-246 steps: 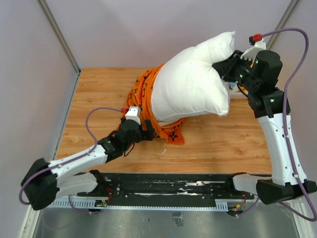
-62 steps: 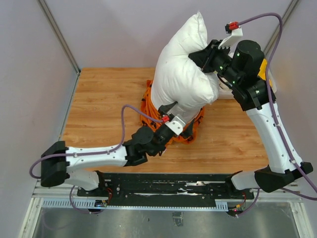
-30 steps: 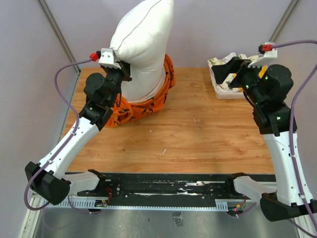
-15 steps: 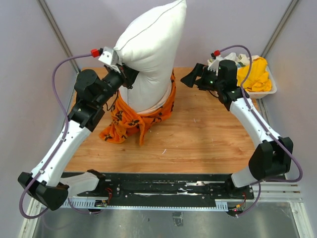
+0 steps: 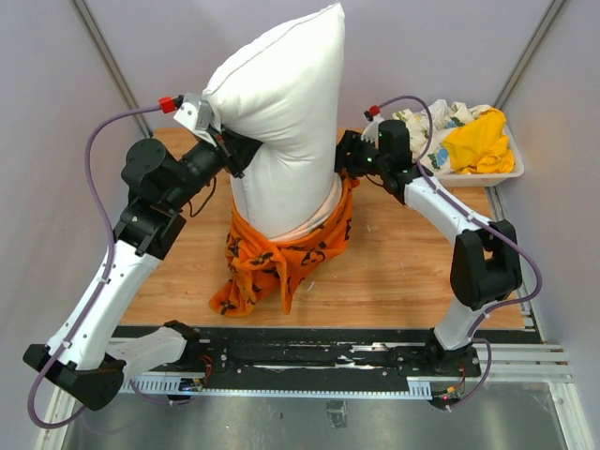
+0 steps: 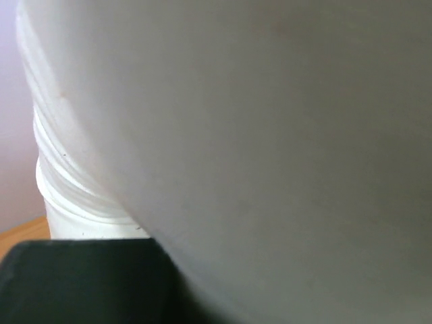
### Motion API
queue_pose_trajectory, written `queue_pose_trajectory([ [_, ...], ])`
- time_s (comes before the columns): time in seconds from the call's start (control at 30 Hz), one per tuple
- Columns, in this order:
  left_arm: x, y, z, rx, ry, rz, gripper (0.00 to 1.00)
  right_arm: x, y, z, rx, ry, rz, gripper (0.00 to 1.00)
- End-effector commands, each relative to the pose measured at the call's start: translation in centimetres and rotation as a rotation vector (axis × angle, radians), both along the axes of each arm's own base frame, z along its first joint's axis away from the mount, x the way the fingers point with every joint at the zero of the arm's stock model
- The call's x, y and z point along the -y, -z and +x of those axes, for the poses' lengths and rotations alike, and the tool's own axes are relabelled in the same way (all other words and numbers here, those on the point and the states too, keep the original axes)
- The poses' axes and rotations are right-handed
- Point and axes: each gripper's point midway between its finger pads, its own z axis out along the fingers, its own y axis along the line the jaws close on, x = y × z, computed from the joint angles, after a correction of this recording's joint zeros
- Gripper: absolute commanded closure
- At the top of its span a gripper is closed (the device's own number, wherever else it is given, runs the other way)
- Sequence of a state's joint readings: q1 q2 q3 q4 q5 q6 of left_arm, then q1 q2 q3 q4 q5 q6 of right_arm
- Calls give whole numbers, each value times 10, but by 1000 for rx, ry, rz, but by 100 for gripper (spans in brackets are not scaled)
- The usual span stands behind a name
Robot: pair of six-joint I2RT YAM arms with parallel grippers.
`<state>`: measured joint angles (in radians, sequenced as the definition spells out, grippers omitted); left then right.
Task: Remove the pillowcase from the pillow
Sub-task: Remove the pillow from the pillowcase.
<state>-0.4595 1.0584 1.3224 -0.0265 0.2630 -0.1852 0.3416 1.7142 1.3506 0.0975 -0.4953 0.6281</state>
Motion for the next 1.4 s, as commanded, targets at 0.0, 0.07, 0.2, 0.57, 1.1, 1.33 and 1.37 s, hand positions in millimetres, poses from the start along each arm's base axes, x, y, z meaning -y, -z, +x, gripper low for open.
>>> queue_pose_trajectory([
  [0.0, -37, -112, -51, 338, -56, -188, 100, -18, 24, -17, -25, -45, -25, 51],
  [0.07, -47, -115, -55, 355, -94, -210, 100, -15, 43, -22, -62, -46, -42, 80],
  [0.2, -76, -120, -57, 364, -232, -265, 100, -9, 67, -28, -106, -33, -68, 99],
  [0.57, -167, -128, -81, 376, -607, -446, 100, 62, 137, -22, -304, 185, -210, 99],
  [1.1, -101, -94, 7, 202, -507, -285, 100, 41, -147, -134, 543, 22, -56, 14],
  [1.33, -90, -83, 22, 154, -483, -289, 100, -66, -156, -220, 729, -519, -35, 16],
  [1.37, -89, -83, 22, 150, -477, -288, 100, -79, -151, -227, 735, -560, -53, 16],
])
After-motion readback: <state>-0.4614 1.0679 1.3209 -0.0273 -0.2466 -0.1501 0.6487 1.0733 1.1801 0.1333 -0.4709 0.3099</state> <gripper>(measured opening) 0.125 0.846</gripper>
